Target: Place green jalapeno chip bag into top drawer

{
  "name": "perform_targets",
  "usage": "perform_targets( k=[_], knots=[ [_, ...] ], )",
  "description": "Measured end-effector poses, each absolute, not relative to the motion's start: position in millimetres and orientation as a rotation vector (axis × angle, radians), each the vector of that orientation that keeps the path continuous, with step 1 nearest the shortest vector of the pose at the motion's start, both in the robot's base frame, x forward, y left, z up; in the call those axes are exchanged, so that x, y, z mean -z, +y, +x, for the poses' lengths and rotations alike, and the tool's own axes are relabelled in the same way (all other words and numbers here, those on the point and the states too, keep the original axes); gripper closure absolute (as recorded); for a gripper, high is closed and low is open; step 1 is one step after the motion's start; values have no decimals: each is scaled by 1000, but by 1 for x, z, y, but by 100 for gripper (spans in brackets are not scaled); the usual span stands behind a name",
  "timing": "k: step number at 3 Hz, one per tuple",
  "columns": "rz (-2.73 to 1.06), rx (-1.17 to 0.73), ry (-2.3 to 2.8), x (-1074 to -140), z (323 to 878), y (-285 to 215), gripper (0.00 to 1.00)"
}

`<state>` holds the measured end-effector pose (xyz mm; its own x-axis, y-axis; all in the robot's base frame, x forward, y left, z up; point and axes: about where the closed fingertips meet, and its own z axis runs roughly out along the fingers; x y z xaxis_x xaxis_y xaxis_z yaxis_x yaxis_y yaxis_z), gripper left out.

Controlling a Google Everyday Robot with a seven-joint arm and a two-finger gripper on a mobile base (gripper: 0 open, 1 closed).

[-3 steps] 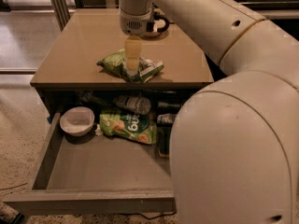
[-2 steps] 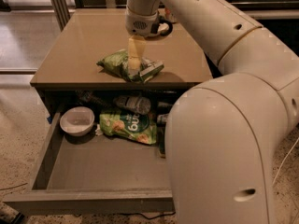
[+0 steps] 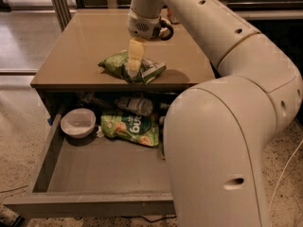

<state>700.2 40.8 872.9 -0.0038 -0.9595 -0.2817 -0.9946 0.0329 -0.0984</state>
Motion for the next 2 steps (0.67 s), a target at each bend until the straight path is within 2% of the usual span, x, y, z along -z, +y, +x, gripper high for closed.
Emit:
perform_targets(
  k=[2],
  knots=[
    [-2034, -204, 2029, -862, 697, 49, 0]
  ],
)
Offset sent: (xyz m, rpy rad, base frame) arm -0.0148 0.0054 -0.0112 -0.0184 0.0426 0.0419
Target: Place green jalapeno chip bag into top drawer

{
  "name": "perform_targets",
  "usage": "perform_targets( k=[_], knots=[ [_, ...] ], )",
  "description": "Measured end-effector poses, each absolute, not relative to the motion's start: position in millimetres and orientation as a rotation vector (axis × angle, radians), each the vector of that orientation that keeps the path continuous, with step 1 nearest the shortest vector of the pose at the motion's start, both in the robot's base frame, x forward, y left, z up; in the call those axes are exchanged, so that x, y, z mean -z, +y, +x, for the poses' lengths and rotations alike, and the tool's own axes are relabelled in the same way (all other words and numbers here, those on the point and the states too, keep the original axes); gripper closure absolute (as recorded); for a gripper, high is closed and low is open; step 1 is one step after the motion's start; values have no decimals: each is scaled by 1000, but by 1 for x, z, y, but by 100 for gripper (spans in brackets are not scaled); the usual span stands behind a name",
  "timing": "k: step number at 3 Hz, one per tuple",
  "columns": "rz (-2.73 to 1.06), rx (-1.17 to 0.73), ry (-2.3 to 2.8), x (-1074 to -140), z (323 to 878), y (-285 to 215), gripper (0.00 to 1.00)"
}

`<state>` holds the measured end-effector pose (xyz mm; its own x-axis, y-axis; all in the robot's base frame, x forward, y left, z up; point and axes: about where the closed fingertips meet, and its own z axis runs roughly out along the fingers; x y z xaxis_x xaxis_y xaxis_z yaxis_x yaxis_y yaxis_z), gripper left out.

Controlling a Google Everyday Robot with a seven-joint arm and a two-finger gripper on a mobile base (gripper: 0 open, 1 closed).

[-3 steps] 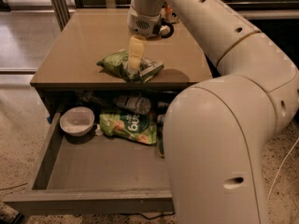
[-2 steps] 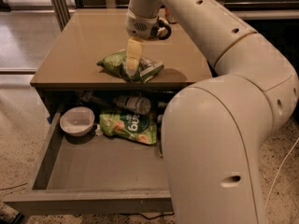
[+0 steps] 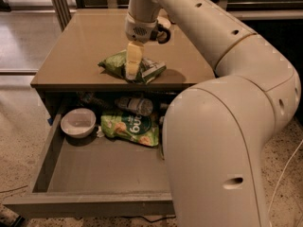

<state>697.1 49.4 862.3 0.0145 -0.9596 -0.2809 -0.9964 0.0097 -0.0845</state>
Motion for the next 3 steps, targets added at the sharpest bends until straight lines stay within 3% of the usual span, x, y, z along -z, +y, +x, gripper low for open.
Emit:
perform_targets(
  k=[3],
  knots=[
    [-2059, -235, 2004, -852, 690, 52, 0]
  ],
)
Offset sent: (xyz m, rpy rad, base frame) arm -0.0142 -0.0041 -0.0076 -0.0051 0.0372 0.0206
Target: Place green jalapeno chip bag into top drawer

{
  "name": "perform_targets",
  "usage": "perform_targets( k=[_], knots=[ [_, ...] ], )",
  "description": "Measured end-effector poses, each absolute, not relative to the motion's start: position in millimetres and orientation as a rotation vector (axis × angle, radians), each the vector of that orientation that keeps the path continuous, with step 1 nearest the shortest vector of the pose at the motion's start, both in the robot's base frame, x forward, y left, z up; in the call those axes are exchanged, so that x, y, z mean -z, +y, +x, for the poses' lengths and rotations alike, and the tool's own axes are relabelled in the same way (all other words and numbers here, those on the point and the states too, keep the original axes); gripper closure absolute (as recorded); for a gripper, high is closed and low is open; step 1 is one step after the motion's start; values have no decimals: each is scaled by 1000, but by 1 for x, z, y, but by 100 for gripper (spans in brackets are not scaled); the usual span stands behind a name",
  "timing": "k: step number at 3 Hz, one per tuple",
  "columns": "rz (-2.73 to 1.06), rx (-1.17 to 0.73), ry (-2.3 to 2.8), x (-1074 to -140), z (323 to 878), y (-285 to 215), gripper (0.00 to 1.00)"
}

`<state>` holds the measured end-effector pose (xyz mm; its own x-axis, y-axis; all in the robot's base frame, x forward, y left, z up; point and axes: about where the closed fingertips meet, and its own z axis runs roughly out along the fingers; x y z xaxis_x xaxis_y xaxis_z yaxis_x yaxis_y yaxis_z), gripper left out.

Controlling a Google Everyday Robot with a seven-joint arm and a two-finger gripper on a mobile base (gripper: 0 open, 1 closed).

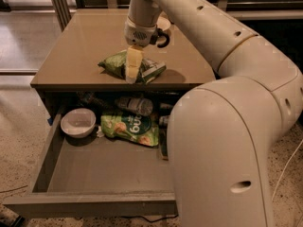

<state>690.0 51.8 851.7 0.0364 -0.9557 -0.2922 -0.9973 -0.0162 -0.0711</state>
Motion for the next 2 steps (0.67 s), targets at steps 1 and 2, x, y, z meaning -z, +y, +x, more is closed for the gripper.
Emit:
perform_targets(
  k=[1, 2],
  knots=[
    [-2033, -255, 2033, -845, 698, 52, 0],
    [-2019, -266, 2051, -842, 703, 54, 0]
  ],
)
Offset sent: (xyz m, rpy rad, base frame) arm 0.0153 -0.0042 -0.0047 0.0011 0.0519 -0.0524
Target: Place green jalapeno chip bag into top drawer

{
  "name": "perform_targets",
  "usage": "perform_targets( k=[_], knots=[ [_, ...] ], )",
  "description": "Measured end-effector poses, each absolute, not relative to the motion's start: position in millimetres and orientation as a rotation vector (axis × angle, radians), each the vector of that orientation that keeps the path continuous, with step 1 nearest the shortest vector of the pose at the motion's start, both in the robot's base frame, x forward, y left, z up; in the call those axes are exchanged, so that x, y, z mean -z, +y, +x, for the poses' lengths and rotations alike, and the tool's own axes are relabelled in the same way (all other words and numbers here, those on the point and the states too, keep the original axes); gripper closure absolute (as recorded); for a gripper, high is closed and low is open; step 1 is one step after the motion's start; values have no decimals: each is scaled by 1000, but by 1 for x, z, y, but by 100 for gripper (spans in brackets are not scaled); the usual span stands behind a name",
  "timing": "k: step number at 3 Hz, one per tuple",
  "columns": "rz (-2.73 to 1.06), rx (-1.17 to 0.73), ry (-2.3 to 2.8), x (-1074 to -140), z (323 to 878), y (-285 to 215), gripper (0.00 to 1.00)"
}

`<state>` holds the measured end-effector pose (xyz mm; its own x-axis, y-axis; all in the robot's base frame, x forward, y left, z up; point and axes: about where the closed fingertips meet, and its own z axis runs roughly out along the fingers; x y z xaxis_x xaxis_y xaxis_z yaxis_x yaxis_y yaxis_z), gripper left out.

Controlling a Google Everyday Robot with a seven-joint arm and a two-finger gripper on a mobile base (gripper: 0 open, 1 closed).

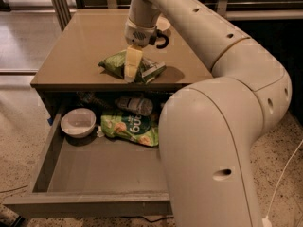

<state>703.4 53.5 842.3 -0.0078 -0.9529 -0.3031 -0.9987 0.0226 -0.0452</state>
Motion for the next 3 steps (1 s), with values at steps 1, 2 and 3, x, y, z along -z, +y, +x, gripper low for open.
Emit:
perform_targets(
  k=[1, 2, 3],
  knots=[
    [-2016, -282, 2058, -838, 708, 56, 0],
    [-1979, -286, 2082, -827, 722, 59, 0],
    [-1979, -286, 2082, -827, 722, 59, 0]
  ],
)
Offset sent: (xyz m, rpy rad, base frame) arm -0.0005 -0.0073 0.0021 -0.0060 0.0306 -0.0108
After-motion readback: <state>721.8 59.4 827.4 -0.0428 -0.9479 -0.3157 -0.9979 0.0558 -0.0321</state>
